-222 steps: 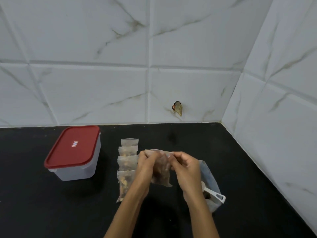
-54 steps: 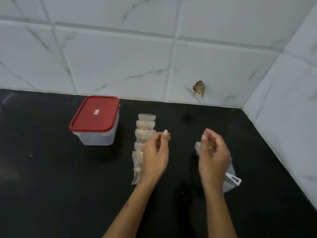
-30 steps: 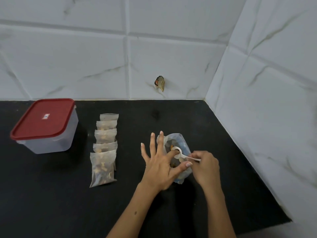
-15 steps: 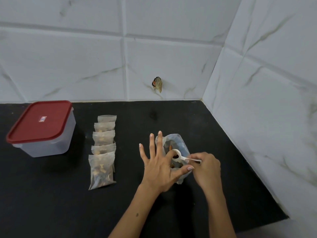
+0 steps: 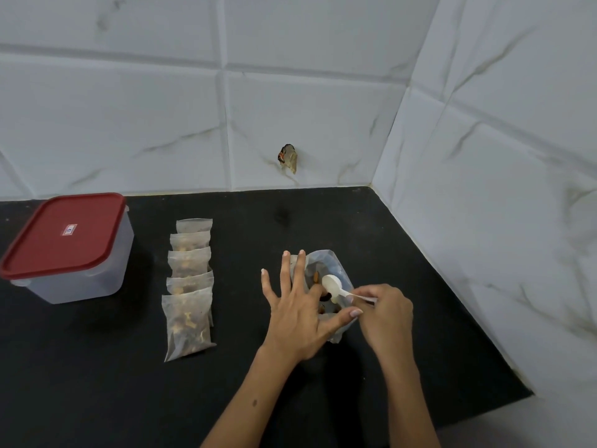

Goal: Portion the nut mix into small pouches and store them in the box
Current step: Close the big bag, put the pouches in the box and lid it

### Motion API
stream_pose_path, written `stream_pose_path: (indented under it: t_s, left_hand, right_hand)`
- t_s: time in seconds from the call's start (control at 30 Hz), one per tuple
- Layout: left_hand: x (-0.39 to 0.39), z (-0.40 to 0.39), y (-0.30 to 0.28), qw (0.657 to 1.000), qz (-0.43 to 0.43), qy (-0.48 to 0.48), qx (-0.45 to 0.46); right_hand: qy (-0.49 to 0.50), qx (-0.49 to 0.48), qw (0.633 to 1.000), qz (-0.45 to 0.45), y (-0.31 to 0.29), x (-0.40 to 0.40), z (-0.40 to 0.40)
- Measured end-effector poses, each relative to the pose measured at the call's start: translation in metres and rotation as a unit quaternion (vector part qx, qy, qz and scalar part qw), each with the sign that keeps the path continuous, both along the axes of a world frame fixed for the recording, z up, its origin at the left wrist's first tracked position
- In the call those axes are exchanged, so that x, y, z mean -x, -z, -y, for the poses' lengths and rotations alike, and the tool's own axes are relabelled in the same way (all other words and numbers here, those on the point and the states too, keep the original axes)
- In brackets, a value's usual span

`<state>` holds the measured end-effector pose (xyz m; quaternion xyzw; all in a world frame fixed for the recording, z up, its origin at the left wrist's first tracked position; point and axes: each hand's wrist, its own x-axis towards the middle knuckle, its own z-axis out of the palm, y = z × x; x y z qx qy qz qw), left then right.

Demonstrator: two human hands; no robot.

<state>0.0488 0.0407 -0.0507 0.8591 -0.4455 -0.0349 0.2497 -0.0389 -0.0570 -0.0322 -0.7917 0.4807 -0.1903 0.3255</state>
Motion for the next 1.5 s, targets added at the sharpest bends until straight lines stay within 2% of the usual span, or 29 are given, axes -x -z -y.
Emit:
stream_pose_path:
  t_s: [0.33,0.43,0.5,0.57,0.7,0.83,0.97,1.13,1.5]
  left_hand:
    - [-0.004,0.000,0.007,0.999,0.036,-0.008,0.017]
    - [-0.004,0.000,0.009,0.995,0.005,-0.012,0.095]
    - [-0.004,0.000,0.009,0.982,-0.004,-0.014,0.188]
    - [-0.002,0.002,0.006,0.969,-0.018,-0.009,0.245]
    - [0.010,0.009,0.000,0.930,-0.202,0.022,0.307]
    - [0.032,0.022,-0.011,0.859,-0.384,0.004,0.338]
    - [0.051,0.044,-0.017,0.816,-0.468,-0.011,0.339]
    - [0.074,0.063,-0.019,0.779,-0.533,-0.020,0.329]
    - [0.105,0.100,0.010,0.745,-0.608,-0.086,0.261]
  right_hand:
    - [0.015,0.017,1.000,0.015,0.000,0.002,-0.002]
    - [0.019,0.003,0.998,0.052,0.000,0.002,-0.002]
    - [0.019,-0.023,0.996,0.082,0.000,0.002,-0.002]
    - [0.029,-0.066,0.990,0.121,-0.001,0.002,-0.003]
    - [0.062,-0.196,0.949,0.238,-0.006,0.004,-0.005]
    - [0.076,-0.274,0.911,0.300,-0.012,0.015,0.000]
    - [0.081,-0.299,0.899,0.309,-0.013,0.033,0.014]
    - [0.078,-0.252,0.925,0.275,-0.006,0.057,0.037]
    - [0.081,-0.175,0.975,0.108,0.035,0.092,0.073]
